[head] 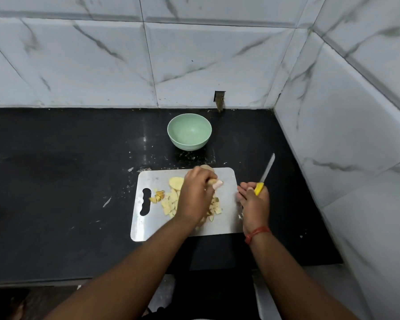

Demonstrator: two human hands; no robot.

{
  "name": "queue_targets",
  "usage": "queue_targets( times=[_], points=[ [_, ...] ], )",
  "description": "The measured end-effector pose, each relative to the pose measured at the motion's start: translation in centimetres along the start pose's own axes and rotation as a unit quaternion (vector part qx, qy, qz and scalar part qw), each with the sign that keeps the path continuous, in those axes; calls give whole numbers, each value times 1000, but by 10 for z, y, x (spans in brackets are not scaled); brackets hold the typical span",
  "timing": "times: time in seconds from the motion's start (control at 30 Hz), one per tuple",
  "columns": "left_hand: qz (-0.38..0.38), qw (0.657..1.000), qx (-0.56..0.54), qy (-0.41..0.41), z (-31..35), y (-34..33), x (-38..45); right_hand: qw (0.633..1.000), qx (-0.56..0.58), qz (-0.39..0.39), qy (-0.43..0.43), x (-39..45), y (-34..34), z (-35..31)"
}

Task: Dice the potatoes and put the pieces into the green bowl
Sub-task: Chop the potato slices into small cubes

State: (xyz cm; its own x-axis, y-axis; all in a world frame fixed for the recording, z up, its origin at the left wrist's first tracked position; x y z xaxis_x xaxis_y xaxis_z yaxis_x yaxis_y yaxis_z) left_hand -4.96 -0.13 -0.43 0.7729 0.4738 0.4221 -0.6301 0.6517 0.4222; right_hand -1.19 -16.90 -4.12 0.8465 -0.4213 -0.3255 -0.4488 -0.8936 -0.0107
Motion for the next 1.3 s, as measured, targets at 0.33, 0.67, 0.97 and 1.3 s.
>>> queue_targets(
  times=[0.33,0.67,0.97,1.3],
  points=[
    [-152,964,161,-148,9,-56,-24,996,60,-21,-65,-1,29,-5],
    [-285,880,291,-245,5,-50,-58,971,-208,-112,37,2,14,7],
    [-290,871,310,-246,1,-44,-53,924,-346,-117,114,-3,21,-12],
    [-338,854,312,-244,-1,-45,-48,766,-589,-188,178,-23,29,-11]
  ],
)
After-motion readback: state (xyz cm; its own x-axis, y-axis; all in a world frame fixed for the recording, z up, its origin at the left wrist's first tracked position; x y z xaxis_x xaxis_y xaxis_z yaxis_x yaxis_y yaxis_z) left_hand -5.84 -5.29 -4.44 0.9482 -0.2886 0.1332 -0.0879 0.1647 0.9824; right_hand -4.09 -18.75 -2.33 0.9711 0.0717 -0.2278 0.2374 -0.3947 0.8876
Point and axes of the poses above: each hand's wrist, its own x-axis towards the middle knuckle, its own y-axis out of the back of the hand, z = x × y, the point moved 4 cm from there along x, towards the middle knuckle, and after that the axes turned 14 degrees about z, right-handed, at the moved point
